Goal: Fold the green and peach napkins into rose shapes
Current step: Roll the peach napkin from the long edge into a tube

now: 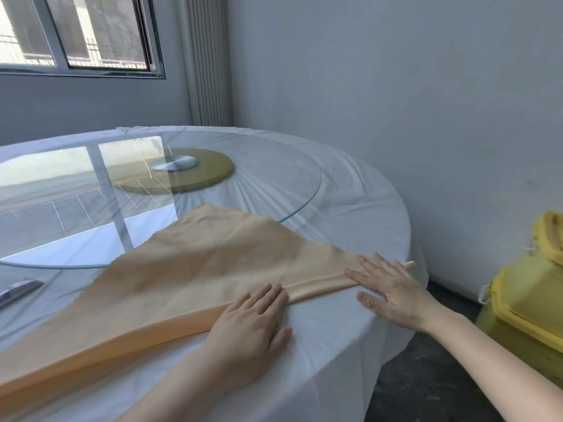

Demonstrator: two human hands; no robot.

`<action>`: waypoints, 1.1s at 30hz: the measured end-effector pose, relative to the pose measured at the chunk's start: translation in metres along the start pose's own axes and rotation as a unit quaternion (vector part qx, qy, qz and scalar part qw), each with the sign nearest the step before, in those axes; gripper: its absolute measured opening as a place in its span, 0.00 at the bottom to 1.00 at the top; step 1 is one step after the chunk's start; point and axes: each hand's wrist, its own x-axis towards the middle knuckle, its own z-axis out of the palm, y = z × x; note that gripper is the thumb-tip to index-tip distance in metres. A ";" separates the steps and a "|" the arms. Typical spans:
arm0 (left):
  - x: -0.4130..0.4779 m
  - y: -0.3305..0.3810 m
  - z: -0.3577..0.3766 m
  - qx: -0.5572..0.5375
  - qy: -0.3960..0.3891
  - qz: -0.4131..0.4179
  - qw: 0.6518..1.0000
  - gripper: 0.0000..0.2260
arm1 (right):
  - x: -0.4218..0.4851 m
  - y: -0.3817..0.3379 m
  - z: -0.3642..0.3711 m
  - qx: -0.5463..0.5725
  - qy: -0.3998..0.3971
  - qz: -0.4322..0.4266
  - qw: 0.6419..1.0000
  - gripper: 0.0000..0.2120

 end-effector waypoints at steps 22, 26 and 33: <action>-0.085 -0.026 -0.017 0.050 -0.022 -0.176 0.983 0.46 | 0.029 -0.129 0.023 -0.025 0.015 -0.076 0.997 0.60; -0.089 -0.030 -0.017 0.024 -0.044 -0.184 0.982 0.42 | 0.028 -0.150 0.019 -0.044 0.021 -0.103 0.993 0.57; -0.093 -0.041 -0.021 -0.011 -0.034 -0.168 0.985 0.27 | 0.031 -0.208 0.029 -0.030 -0.028 -0.219 0.975 0.56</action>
